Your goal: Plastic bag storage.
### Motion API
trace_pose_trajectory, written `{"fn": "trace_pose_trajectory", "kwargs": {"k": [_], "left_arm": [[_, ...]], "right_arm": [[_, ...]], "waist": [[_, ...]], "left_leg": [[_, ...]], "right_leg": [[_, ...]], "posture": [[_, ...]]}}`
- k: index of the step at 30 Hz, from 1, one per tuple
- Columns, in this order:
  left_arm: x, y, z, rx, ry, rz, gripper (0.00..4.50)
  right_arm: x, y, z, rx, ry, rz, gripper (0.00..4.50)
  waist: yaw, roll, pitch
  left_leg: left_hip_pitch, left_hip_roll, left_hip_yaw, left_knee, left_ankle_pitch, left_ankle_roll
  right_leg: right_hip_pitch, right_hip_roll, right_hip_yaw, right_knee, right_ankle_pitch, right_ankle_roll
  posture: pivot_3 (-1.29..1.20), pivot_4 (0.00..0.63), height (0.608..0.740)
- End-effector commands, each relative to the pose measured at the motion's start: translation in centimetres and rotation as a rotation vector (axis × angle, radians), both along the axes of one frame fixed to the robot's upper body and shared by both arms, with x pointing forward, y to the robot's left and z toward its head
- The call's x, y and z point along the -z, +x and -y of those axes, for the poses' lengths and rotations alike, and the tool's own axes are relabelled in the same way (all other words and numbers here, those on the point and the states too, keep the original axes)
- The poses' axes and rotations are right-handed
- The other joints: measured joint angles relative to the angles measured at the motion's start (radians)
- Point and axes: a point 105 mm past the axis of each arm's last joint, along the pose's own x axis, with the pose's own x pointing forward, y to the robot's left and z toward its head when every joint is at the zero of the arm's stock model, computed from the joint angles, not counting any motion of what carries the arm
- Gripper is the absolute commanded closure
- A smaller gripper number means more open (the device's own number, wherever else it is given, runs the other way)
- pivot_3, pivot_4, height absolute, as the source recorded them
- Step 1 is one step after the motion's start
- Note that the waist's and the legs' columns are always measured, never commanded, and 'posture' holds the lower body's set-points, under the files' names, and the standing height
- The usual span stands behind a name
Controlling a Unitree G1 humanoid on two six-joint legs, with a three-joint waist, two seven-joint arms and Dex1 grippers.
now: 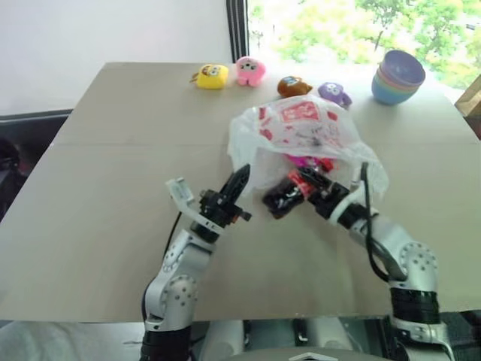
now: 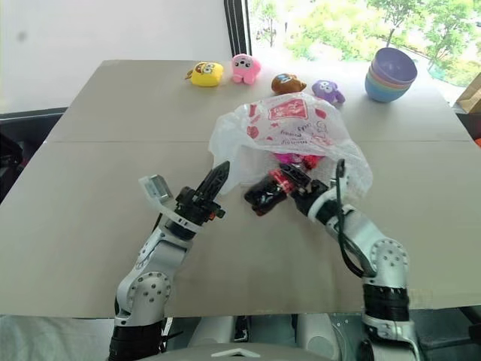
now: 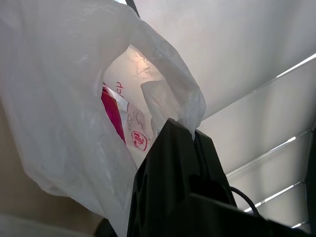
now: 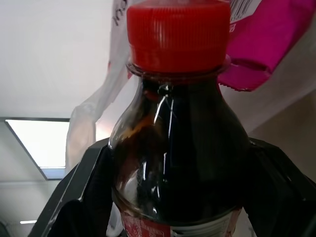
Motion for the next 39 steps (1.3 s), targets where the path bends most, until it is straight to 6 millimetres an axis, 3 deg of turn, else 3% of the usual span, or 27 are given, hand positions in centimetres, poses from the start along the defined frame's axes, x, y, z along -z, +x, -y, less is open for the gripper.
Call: {"fn": "trace_pose_trajectory", "kwargs": {"k": [1,3,4,6,10,12,16,21,23,26,28,31,34,39], "left_arm": [[-0.9,-0.5,0.6,0.019,-0.001,0.050,4.50],[-0.9,-0.5,0.6,0.020,-0.001,0.051,4.50],[-0.9,-0.5,0.7,0.021,-0.001,0.052,4.50],[-0.9,-0.5,0.7,0.022,0.000,0.052,4.50],[-1.0,-0.5,0.9,0.026,0.005,0.058,4.50],[-1.0,-0.4,0.8,0.026,0.004,0.058,4.50],[-0.9,-0.2,0.9,0.027,0.001,0.055,4.50],[-0.7,-0.1,1.0,0.039,-0.004,0.045,4.50],[-0.7,0.0,1.0,0.045,-0.004,0.041,4.50],[-0.6,0.1,0.9,0.050,-0.003,0.037,4.50],[-0.6,0.1,1.0,0.058,-0.003,0.034,4.50],[-0.5,0.2,1.2,0.071,-0.004,0.030,4.50],[-0.4,0.2,1.3,0.077,-0.005,0.025,4.50],[-0.2,0.5,0.9,0.053,-0.001,0.015,4.50]], "right_arm": [[-2.5,2.6,0.2,0.097,0.037,0.053,1.46],[-3.6,4.3,0.5,0.166,0.051,0.072,1.46],[-3.9,5.5,0.9,0.232,0.038,0.075,0.66],[-4.1,7.2,1.9,0.349,-0.004,0.062,0.10],[-5.5,8.0,3.1,0.458,0.011,0.105,0.10],[-5.5,7.2,2.9,0.400,-0.040,0.149,0.10],[-2.7,2.3,2.6,0.124,-0.474,0.357,0.10],[-3.2,-3.2,3.8,-0.139,-0.692,0.679,0.10],[-4.4,-4.3,4.9,-0.125,-0.744,0.833,0.10],[-5.3,-2.8,8.9,0.125,-0.971,0.914,0.10],[-4.7,-1.5,12.4,0.296,-1.197,0.892,0.10],[-3.6,-0.6,15.4,0.421,-1.350,0.833,0.10],[-1.6,0.7,16.5,0.454,-1.362,0.737,0.10],[-0.3,2.7,15.7,0.454,-1.274,0.688,0.10]], "waist": [[0.003,0.000,0.000],[0.001,0.000,0.000],[0.002,0.000,0.000],[0.001,0.000,0.000],[0.002,0.000,0.000],[0.002,0.000,0.000],[0.006,0.001,-0.001],[0.001,0.002,-0.001],[0.000,0.002,-0.001],[0.001,0.002,-0.001],[0.003,0.001,-0.002],[0.006,0.001,-0.002],[0.004,0.001,-0.002],[0.001,0.001,-0.002]], "left_leg": [[0.000,0.000,0.000,0.000,0.000,0.000],[-0.001,0.000,0.000,0.000,0.000,0.000],[-0.002,0.000,0.000,0.000,0.000,-0.001],[-0.002,0.000,0.000,0.000,0.000,-0.001],[-0.002,0.000,-0.001,-0.001,0.000,-0.001],[-0.002,0.001,0.000,-0.001,0.000,-0.001],[-0.004,0.001,-0.003,-0.002,0.000,-0.001],[-0.003,-0.002,-0.003,-0.001,0.000,0.000],[-0.001,-0.001,-0.004,-0.001,-0.002,0.004],[0.000,-0.001,-0.007,-0.001,-0.002,0.004],[0.000,-0.001,-0.007,0.000,-0.002,0.003],[0.000,-0.002,-0.005,0.001,0.001,-0.001],[0.000,-0.002,-0.005,0.001,0.001,-0.002],[0.001,-0.001,-0.004,0.000,0.001,-0.003]], "right_leg": [[0.000,0.000,0.000,0.000,0.000,0.000],[0.000,0.000,0.000,-0.001,0.000,0.000],[-0.001,0.000,0.000,-0.001,0.000,0.000],[-0.001,0.000,-0.001,-0.001,0.000,0.000],[-0.001,0.000,-0.001,-0.001,0.000,0.000],[-0.001,0.000,-0.001,-0.002,0.000,0.001],[0.000,-0.003,-0.002,-0.005,-0.001,0.002],[0.001,-0.001,0.001,-0.005,-0.001,0.002],[0.002,0.001,0.001,-0.005,-0.001,0.002],[0.003,0.003,0.000,-0.003,-0.001,0.002],[0.003,0.003,0.000,-0.003,-0.001,0.002],[0.003,0.002,0.001,-0.003,-0.001,0.002],[0.002,0.002,0.002,-0.003,-0.001,0.002],[0.002,0.002,0.002,0.000,-0.001,0.002]], "posture": [[0.00,0.150,0.740],[0.00,0.150,0.740],[0.00,0.150,0.740],[0.00,0.150,0.740],[0.00,0.150,0.740],[0.00,0.150,0.740],[0.00,0.150,0.740],[0.00,0.150,0.740],[0.00,0.150,0.740],[0.00,0.150,0.740],[0.00,0.150,0.740],[0.00,0.150,0.740],[0.00,0.150,0.740],[0.00,0.150,0.740]]}}
